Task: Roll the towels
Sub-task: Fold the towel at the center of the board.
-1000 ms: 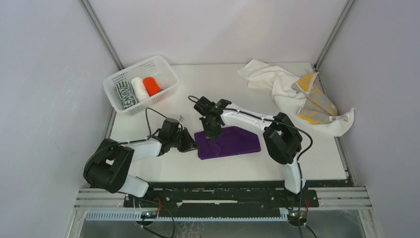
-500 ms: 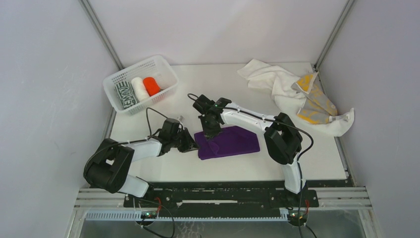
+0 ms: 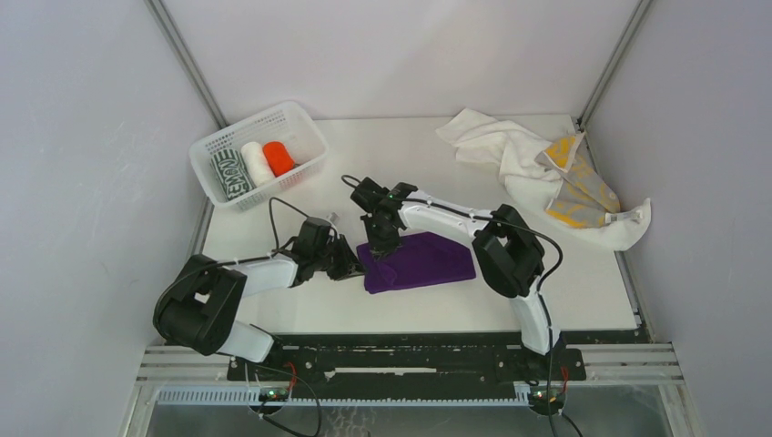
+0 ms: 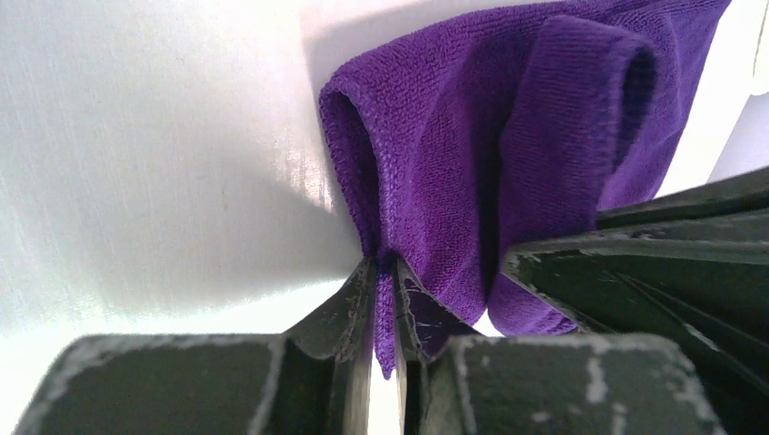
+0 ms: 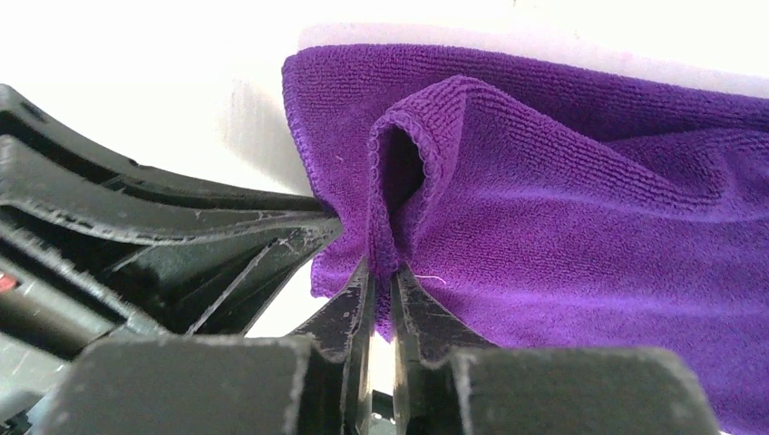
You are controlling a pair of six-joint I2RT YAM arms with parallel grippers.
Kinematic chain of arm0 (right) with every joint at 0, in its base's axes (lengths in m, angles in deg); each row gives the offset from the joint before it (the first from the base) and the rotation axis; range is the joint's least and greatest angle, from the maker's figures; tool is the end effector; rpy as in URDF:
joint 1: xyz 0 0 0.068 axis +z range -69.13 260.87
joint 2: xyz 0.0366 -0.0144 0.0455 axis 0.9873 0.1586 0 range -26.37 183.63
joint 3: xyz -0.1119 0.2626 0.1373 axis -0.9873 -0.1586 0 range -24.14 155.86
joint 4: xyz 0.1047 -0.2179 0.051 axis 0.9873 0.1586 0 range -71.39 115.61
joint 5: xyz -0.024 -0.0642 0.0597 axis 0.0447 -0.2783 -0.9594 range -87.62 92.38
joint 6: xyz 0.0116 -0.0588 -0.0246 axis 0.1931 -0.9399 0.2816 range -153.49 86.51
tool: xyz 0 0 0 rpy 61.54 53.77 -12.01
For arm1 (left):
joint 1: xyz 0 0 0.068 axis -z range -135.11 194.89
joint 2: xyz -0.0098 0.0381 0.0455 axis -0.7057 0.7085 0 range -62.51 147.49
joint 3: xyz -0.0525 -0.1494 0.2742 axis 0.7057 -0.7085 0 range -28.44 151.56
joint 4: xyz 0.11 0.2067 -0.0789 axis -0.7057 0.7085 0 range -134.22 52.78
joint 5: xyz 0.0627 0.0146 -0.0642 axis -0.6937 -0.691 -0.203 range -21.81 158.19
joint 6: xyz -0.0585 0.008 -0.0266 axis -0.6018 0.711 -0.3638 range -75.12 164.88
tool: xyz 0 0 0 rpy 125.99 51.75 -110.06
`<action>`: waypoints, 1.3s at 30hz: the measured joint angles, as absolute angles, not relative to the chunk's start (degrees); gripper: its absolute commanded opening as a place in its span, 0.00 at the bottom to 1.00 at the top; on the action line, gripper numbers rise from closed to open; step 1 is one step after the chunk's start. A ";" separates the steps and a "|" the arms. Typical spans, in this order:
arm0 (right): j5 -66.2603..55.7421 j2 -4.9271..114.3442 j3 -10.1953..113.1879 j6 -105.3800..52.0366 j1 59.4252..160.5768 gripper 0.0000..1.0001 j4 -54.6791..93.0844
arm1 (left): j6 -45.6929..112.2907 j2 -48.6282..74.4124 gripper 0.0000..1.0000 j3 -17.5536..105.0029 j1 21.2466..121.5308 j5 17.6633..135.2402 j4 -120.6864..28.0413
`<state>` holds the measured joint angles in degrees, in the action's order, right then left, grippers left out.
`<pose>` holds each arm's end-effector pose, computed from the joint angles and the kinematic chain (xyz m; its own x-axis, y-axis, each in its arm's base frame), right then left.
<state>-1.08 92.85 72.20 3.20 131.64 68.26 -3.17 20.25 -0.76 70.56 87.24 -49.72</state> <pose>0.2779 0.3451 0.2306 -0.9526 -0.2237 -0.2062 -0.2687 0.9365 0.2255 0.2098 -0.1191 0.1736 -0.9051 -0.3449 -0.2487 -0.1090 0.7535 -0.6484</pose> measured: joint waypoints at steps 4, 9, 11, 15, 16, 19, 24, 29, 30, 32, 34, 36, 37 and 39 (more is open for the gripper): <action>-1.91 94.03 72.15 3.99 131.61 0.19 67.32 | -3.17 20.07 0.18 -0.76 70.71 86.82 -49.52; -3.92 94.03 71.56 4.69 131.59 0.31 64.61 | -3.22 19.55 0.22 -0.76 70.78 86.26 -49.06; -4.78 94.03 70.56 5.10 131.61 0.34 63.21 | -3.24 18.87 0.25 -0.76 70.78 85.45 -48.23; -6.90 93.61 67.58 5.56 131.59 0.36 60.69 | -3.68 15.92 0.33 -0.85 70.78 82.54 -45.26; -7.40 93.15 66.71 5.69 131.57 0.36 60.02 | -3.68 14.98 0.34 -1.05 70.78 81.91 -44.67; -8.97 90.20 63.58 6.04 131.42 0.42 57.92 | -4.09 10.52 0.42 -2.34 70.76 79.28 -42.20; -9.74 79.30 56.07 5.91 129.89 0.49 53.57 | -4.14 2.41 0.47 -3.39 70.76 76.24 -36.73; -8.89 65.57 46.38 4.56 125.95 0.57 48.74 | -4.55 -2.96 0.50 -2.90 71.41 76.16 -35.09; -8.69 63.49 44.24 4.34 124.80 0.59 47.78 | -4.68 -2.86 0.50 -2.49 71.63 76.40 -35.05; -8.75 60.45 39.83 3.92 122.54 0.64 45.70 | -4.73 -1.22 0.50 -1.27 71.89 77.03 -35.09; -9.26 57.48 33.86 3.70 119.75 0.71 43.16 | -5.08 2.15 0.50 0.51 71.98 77.77 -35.53; -9.76 55.27 29.38 3.64 117.47 0.74 41.63 | -5.16 5.17 0.50 1.53 71.98 78.32 -36.25; -10.26 53.92 26.84 3.42 115.94 0.75 40.69 | -5.18 6.28 0.49 1.82 71.98 78.58 -36.43; -10.96 51.71 23.59 3.31 113.56 0.77 39.58 | -5.16 8.55 0.47 2.49 72.02 79.11 -36.51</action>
<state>-10.96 51.71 23.59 3.31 113.56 39.58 -5.16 8.55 2.49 72.02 79.11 -36.51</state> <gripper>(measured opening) 0.740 0.492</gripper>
